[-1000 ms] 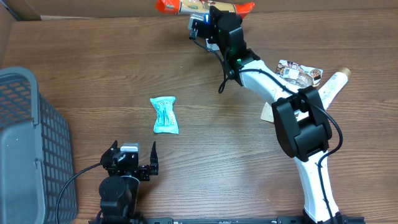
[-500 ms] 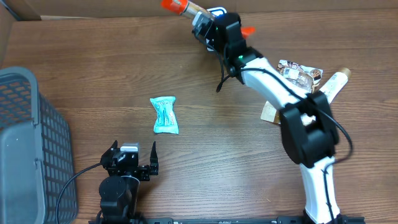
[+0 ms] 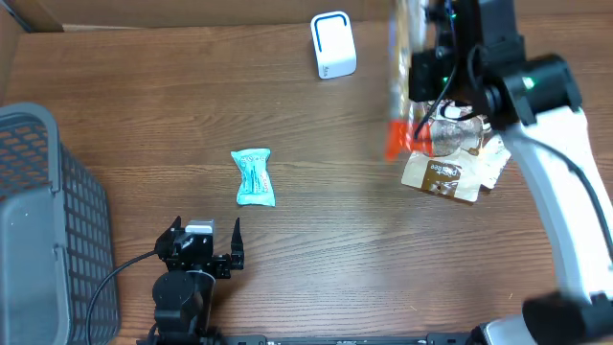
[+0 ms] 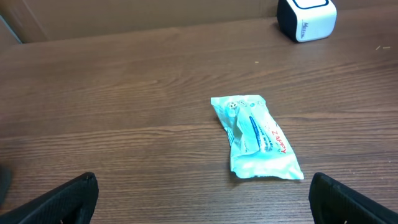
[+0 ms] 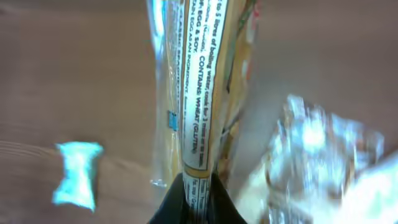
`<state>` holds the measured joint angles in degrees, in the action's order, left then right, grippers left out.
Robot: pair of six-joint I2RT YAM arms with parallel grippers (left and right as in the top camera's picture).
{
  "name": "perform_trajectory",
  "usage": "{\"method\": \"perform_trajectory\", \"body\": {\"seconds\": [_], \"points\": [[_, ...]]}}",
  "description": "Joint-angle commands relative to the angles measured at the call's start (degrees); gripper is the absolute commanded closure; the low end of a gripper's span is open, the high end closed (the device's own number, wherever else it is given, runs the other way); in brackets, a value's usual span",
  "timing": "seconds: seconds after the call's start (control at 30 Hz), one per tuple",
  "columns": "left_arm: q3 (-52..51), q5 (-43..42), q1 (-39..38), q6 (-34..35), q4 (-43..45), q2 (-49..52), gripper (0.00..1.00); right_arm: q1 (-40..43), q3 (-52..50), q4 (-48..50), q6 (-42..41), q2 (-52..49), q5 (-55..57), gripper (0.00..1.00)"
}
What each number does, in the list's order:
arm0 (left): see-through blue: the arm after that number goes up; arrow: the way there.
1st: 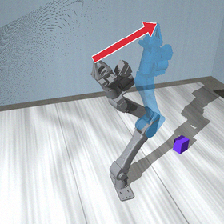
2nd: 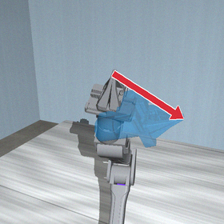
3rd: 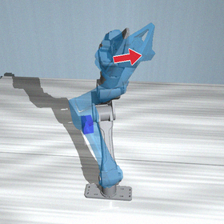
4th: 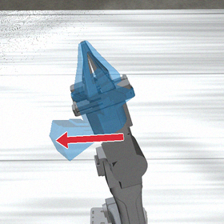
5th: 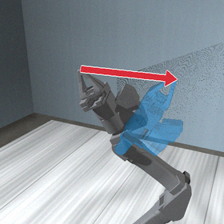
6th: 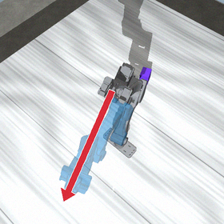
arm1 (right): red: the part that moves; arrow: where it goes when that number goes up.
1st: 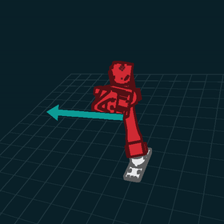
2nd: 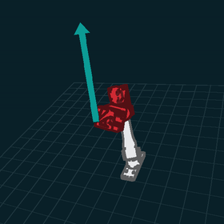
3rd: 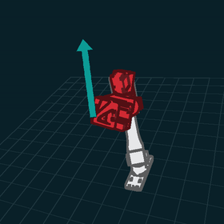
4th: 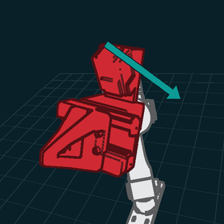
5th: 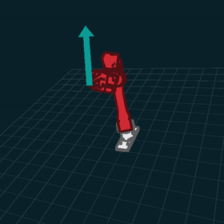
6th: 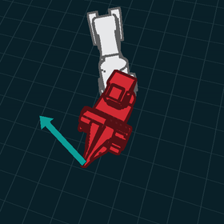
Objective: Scan the item barcode
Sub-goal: 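Carry the spaghetti package right and drop it by the snack bag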
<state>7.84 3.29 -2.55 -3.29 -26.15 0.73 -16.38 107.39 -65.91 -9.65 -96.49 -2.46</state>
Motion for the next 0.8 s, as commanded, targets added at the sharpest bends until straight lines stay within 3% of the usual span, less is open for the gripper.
{"method": "perform_trajectory", "body": {"seconds": [0.0, 0.2, 0.43, 0.5, 0.53, 0.63, 0.77], "points": [[-0.3, 0.5, 0.0, 0.7, 0.0, -0.5, 0.00, 4.8, -1.3, -2.5, -5.4, -6.7, -1.1, 0.96], [-0.3, 0.5, 0.0, 0.7, 0.0, -0.5, 0.00, 14.6, -6.4, -2.9, -2.9, -12.2, -2.6, 0.96], [-0.3, 0.5, 0.0, 0.7, 0.0, -0.5, 0.00, 20.4, -10.3, -3.5, 2.3, -14.1, -3.5, 0.96], [-0.3, 0.5, 0.0, 0.7, 0.0, -0.5, 0.01, 21.3, -10.4, -4.6, 2.3, -14.1, -3.4, 0.63], [-0.3, 0.5, 0.0, 0.7, 0.0, -0.5, 0.00, 21.3, -10.4, -5.0, 2.3, -14.1, -3.4, 0.54], [-0.3, 0.5, 0.0, 0.7, 0.0, -0.5, 0.01, 21.3, -10.1, -5.4, 2.6, -14.1, -5.0, 0.33], [-0.3, 0.5, 0.0, 0.7, 0.0, -0.5, 0.01, 21.3, -4.8, -8.4, 7.2, -14.1, -16.2, 0.20]]}}
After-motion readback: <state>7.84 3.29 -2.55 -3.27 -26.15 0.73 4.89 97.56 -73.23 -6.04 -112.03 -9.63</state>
